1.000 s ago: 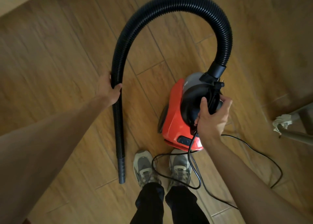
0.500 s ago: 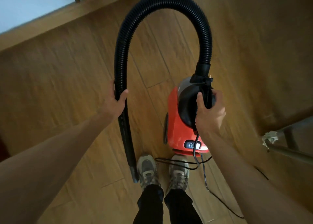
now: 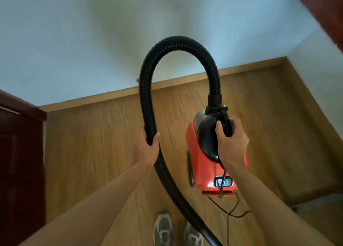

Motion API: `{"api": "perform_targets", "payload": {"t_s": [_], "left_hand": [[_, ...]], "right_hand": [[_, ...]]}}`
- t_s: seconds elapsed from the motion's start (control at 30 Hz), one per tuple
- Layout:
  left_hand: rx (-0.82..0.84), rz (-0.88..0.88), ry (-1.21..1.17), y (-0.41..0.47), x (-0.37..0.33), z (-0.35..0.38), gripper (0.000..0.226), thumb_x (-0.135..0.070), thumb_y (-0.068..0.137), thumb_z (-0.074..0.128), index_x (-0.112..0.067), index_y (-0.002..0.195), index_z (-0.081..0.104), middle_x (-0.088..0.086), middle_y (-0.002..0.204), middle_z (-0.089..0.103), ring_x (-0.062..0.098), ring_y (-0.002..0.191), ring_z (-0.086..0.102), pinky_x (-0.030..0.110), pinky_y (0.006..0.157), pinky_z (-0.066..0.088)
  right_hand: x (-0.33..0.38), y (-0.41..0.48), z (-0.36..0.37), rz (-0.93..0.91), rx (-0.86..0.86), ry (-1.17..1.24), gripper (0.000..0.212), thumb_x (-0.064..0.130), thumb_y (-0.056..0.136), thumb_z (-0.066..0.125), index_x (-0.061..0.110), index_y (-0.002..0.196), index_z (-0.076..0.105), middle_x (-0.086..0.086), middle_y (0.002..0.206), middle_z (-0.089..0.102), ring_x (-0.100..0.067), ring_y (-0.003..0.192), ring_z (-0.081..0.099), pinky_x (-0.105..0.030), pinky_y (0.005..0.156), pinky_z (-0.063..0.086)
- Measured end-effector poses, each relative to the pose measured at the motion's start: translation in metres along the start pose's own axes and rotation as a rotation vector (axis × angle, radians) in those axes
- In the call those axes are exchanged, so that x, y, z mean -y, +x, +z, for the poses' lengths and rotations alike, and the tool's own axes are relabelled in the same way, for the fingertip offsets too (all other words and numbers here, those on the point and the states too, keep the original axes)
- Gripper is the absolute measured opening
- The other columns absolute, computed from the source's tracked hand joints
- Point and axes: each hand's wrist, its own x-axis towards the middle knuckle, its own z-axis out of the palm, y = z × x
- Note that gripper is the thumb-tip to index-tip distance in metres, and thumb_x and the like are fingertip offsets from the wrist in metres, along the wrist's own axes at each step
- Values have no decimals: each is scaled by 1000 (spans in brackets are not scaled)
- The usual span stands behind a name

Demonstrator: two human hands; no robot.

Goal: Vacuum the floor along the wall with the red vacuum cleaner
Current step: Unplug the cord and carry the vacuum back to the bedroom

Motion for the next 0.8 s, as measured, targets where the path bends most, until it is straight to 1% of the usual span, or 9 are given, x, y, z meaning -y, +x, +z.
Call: {"api": "perform_targets", "payload": {"t_s": [0.1, 0.23, 0.3, 0.37, 0.43, 0.5, 0.63, 0.7, 0.8], "left_hand": [[-26, 58, -30, -6, -57, -32, 26, -43, 97, 56, -38, 122, 46, -10, 106, 65, 9, 90, 64, 30, 75, 57], [-82, 131, -33, -10, -136, -80, 28, -43, 98, 55, -31, 122, 49, -14, 93, 62, 5, 78, 63, 21, 59, 49], [-129, 200, -34, -16, -174, -107, 24, -41, 98, 56, -28, 117, 48, -6, 90, 65, 11, 74, 64, 28, 58, 51], [-173, 242, -33, -24, -210, -136, 26, -38, 98, 57, -25, 118, 47, 0, 90, 66, 18, 72, 65, 35, 62, 56], [-222, 271, -4, -33, -241, -166, 29, -36, 98, 56, -24, 122, 45, 1, 90, 66, 11, 67, 64, 28, 54, 52], [-273, 290, 23, -46, -268, -198, 32, -36, 99, 56, -26, 126, 42, -1, 89, 65, 0, 60, 62, 17, 47, 44], [-350, 313, 68, -79, -316, -258, 34, -35, 98, 56, -26, 127, 41, -2, 88, 64, 14, 69, 64, 24, 52, 44], [-394, 311, 89, -97, -338, -284, 31, -34, 98, 56, -25, 125, 42, -3, 86, 63, 14, 67, 62, 25, 51, 42], [-460, 298, 105, -128, -361, -316, 27, -33, 98, 56, -23, 119, 43, 0, 84, 63, 16, 67, 62, 26, 51, 41]], "right_hand": [[65, 1, -19, -63, 38, 23, 20, 33, 94, 63, 51, 90, 54, 29, 90, 64, 5, 91, 61, -18, 73, 45], [145, 2, -45, -119, 81, 54, 16, 31, 96, 62, 36, 110, 58, 18, 99, 64, -14, 100, 62, -36, 86, 52], [185, -1, -56, -176, 91, 58, 22, 29, 96, 62, 29, 118, 60, 20, 96, 64, -7, 96, 63, -32, 84, 54], [225, -5, -67, -228, 102, 60, 21, 29, 97, 62, 29, 118, 61, 21, 93, 66, -2, 91, 64, -23, 76, 53], [264, -8, -78, -273, 127, 53, 21, 29, 97, 61, 27, 118, 62, 18, 93, 67, -4, 90, 64, -19, 70, 50], [303, -11, -88, -307, 154, 53, 22, 30, 97, 60, 25, 119, 62, 15, 96, 67, -7, 92, 63, -19, 71, 48], [377, -21, -103, -396, 164, 52, 8, 32, 97, 59, 33, 105, 60, 17, 91, 65, -6, 88, 63, -19, 68, 46], [409, -26, -107, -441, 166, 56, 2, 33, 97, 58, 33, 99, 57, 16, 86, 64, -5, 83, 62, -20, 64, 46], [452, -36, -110, -512, 195, 64, 6, 34, 97, 58, 28, 97, 57, 12, 82, 63, -7, 76, 61, -24, 60, 46]]}}
